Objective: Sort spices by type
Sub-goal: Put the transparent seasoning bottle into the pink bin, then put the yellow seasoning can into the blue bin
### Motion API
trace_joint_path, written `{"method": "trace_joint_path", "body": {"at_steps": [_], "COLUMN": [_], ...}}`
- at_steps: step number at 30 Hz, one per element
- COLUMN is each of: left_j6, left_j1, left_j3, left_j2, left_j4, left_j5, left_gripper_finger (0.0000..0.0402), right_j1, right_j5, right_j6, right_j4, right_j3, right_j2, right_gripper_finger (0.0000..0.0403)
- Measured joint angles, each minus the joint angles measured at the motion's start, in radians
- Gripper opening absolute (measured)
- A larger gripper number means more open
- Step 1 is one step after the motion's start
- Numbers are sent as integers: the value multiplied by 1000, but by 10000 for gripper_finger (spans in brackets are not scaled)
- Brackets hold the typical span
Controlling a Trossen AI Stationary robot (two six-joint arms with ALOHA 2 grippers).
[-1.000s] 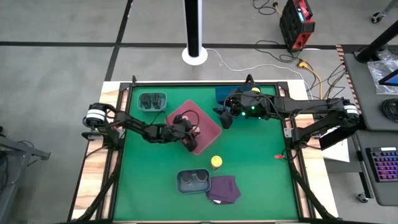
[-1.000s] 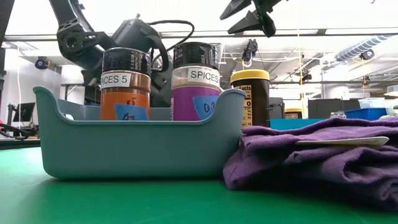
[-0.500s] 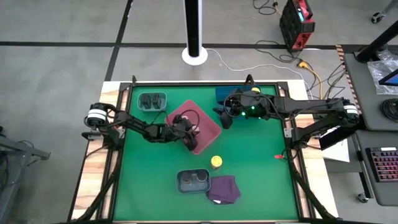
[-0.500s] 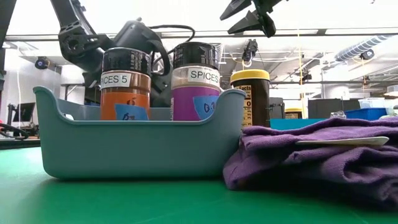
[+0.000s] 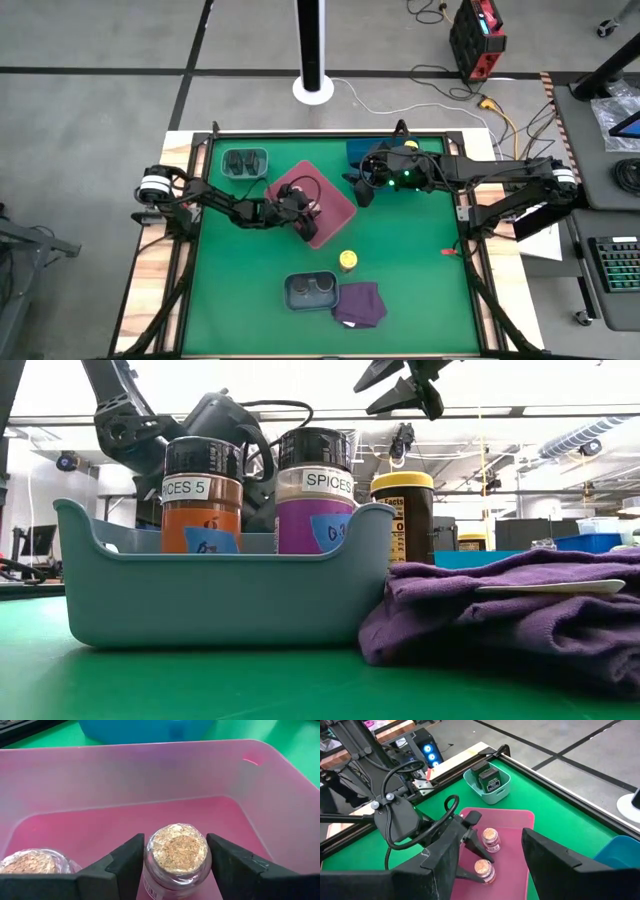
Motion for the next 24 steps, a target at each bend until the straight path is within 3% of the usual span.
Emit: {"method": "trace_joint_path", "body": {"at_steps": [24], "left_j6": [-9], "left_j1": [-1], "left_j3": [-1], "left_j2": [-90], "left_j4": [-38], "left_j5": [-2], "left_gripper_finger": [251], "right_j1": [0], "right_j5": [0], "right_j6": [1], "right_j4": [0], "right_j3": [0], "right_j2": [0], "right_gripper_finger": [203]}}
